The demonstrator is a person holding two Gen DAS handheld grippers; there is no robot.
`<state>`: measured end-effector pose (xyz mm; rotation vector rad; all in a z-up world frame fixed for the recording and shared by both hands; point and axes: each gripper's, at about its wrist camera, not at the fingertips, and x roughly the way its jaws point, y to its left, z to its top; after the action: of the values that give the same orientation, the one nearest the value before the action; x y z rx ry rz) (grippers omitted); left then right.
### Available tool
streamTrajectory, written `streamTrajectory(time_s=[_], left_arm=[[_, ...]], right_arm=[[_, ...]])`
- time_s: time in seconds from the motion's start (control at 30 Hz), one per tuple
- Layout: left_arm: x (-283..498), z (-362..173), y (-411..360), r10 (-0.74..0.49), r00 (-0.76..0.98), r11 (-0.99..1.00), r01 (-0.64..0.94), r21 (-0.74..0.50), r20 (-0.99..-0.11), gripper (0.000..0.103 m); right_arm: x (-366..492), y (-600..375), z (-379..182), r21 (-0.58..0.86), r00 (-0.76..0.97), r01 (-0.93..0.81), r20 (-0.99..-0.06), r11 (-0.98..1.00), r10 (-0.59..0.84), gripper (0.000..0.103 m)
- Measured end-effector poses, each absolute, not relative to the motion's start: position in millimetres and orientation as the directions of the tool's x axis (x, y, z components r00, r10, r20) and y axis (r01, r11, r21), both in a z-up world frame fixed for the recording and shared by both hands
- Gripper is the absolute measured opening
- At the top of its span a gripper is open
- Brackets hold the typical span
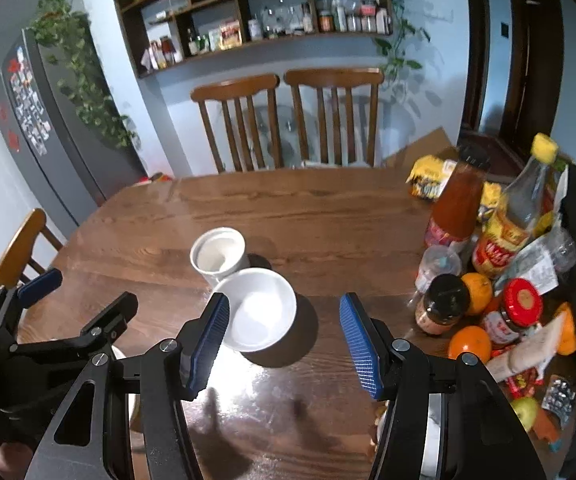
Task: Organize plates and bowls
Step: 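Move the left gripper to the medium white bowl, then grip the rim of the medium white bowl with the left gripper and lift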
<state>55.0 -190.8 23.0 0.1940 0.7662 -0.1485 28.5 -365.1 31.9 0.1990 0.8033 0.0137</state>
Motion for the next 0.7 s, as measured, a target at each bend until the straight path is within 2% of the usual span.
streamTrajectory(time_s=[0.5, 0.67, 0.7], left_arm=[[106, -42, -211, -0.007, 0.598, 0.97, 0.199, 0.139, -0.801, 0.098], [114, -58, -216, -0.009, 0.563, 0.968, 0.212, 0.134, -0.826, 0.091], [115, -61, -218, -0.01, 0.558, 0.967, 0.216, 0.134, -0.83, 0.086]], right_arm=[[90, -374, -46, 0.183, 0.575, 0.099, -0.813, 0.978, 0.093, 0.058], [102, -376, -69, 0.205, 0.537, 0.105, -0.836, 0.973, 0.118, 0.058], [104, -376, -72, 0.213, 0.532, 0.104, -0.837, 0.971, 0.127, 0.058]])
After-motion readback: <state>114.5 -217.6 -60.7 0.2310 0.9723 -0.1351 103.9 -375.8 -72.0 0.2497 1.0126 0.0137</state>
